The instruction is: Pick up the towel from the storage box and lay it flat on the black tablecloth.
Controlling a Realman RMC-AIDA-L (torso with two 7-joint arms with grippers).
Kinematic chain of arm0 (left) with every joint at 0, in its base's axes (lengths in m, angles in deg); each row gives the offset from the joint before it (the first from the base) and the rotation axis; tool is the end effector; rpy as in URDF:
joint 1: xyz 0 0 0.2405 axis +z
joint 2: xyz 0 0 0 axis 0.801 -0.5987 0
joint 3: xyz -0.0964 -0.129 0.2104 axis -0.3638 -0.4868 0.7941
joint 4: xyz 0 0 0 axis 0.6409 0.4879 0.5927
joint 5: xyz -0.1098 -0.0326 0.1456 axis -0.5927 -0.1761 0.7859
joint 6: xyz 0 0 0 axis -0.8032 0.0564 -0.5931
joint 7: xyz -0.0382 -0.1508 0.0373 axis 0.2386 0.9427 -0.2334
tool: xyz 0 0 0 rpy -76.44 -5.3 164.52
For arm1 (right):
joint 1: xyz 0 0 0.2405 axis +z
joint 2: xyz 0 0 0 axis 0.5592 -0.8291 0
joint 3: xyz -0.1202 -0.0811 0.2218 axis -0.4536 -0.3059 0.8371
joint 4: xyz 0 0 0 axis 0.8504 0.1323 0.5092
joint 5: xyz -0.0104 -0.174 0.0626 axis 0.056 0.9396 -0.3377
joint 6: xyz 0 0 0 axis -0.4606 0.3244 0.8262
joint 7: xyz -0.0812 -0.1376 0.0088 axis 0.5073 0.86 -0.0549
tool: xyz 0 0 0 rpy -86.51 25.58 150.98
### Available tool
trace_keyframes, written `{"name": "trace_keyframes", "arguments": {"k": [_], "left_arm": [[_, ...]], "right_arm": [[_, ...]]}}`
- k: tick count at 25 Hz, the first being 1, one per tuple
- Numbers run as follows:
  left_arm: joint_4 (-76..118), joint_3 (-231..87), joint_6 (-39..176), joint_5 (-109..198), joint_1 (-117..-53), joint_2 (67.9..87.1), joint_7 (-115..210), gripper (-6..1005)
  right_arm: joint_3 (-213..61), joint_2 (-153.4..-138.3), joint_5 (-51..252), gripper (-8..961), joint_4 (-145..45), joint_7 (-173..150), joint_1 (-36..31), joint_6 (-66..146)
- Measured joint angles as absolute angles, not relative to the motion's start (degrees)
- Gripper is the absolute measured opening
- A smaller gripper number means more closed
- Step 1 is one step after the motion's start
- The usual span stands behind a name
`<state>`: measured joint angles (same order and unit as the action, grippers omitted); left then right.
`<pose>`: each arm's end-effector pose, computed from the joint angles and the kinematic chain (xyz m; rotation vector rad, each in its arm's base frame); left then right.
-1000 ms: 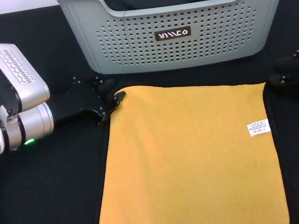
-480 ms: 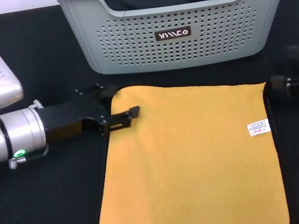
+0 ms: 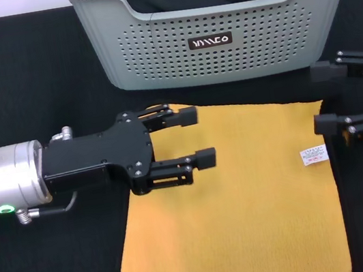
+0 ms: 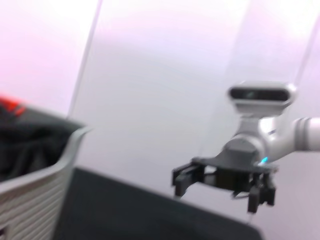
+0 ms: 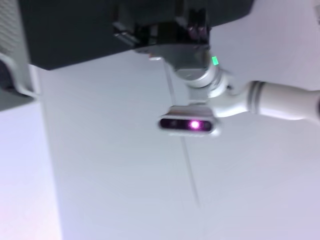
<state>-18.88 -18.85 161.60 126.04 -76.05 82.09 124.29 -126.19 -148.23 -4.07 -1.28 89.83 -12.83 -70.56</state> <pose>-0.2091 0.2654 -0.0228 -2.8728 -0.4516 -1.1040 0.2092 0.2798 0.0270 -2.8320 0.2843 0.9959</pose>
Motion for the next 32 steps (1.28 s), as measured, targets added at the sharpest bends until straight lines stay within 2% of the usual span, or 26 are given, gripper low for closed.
{"name": "trace_keyframes", "arguments": {"k": [11,32], "left_arm": [[-18.75,-18.7,166.2,123.91,-76.8,82.26,123.33,772],[-18.35,-17.27,167.04,120.3,-76.15,82.54,120.09,772]], "right_arm": [[-136.97,-147.84,-7.14,886,8.66,89.81,-16.63,-71.76],[-137.16,-147.77,-7.18,886,9.01,91.65,-16.76,-71.66]]}}
